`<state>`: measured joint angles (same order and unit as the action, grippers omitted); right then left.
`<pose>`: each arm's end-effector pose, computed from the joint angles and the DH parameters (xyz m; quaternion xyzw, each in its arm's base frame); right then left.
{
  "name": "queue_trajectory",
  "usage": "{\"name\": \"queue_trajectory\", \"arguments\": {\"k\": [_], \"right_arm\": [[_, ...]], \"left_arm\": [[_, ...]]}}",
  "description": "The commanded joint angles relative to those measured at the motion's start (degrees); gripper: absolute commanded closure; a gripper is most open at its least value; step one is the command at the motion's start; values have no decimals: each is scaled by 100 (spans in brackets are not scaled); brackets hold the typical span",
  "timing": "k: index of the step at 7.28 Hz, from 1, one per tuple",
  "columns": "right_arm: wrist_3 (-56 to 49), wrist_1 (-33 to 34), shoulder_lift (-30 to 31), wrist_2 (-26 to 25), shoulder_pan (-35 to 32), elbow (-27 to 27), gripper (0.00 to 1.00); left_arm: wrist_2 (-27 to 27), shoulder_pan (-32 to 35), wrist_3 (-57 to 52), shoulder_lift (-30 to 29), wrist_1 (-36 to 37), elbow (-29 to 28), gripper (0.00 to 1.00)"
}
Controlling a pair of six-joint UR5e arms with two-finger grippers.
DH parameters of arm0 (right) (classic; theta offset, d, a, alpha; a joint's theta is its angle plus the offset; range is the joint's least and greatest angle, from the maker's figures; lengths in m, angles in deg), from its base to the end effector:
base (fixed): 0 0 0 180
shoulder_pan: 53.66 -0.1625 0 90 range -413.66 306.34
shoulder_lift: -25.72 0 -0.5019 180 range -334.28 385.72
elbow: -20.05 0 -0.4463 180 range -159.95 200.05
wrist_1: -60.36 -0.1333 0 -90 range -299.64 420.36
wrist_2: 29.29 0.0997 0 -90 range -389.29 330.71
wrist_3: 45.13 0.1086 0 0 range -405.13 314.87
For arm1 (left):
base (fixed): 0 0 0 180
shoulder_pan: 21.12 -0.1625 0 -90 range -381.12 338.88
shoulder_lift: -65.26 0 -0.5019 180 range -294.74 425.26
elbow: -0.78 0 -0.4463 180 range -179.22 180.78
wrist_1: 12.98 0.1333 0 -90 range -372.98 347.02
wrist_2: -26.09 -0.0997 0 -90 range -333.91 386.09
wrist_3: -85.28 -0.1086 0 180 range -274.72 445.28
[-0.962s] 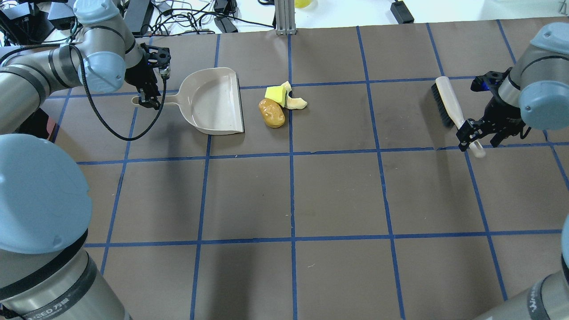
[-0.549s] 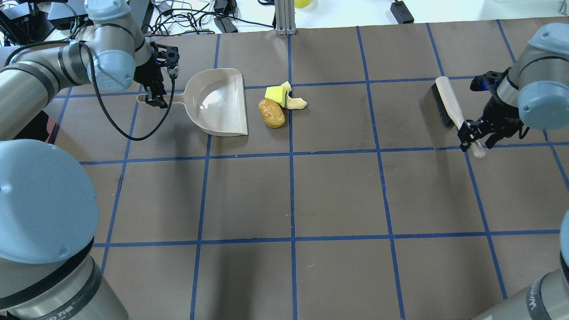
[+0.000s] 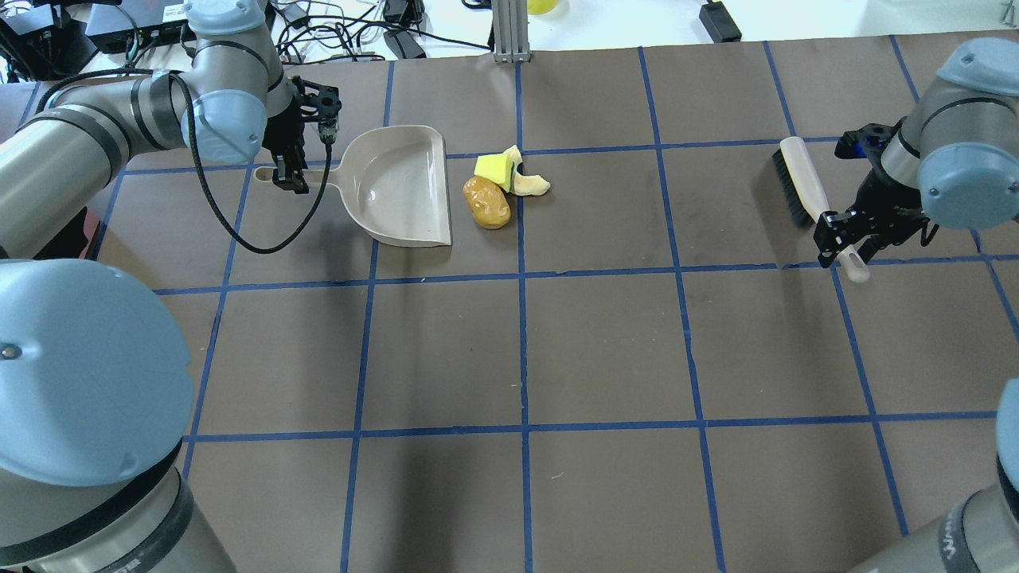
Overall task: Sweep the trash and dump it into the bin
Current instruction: 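Lift the brush with the right gripper and carry it toward the sponge and potato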
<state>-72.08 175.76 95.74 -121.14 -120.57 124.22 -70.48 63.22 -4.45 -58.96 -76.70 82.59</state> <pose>-0.1249 -0.6239 0.2612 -0.0348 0.9963 0.0759 0.0177 -0.0430 -0.7916 0.2742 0.6684 0.7416 0.0409 0.0402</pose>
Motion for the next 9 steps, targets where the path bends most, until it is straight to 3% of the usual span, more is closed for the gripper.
{"name": "queue_trajectory", "arguments": {"k": [1,2,6,9], "right_arm": [[50,9,-6,0,-42,-19,72],[-20,-44,-24,-69,-33,-159,100],[328,-262,116,-18,-172,-274,100],[1530,-674,222,183,-1207,-397,100]], "left_arm": [[-11,12,-9,-5,0,-7,99],[-2,12,-9,-5,0,2,99],[-2,12,0,-14,9,2,99],[-2,12,-9,-23,17,20,99]]}}
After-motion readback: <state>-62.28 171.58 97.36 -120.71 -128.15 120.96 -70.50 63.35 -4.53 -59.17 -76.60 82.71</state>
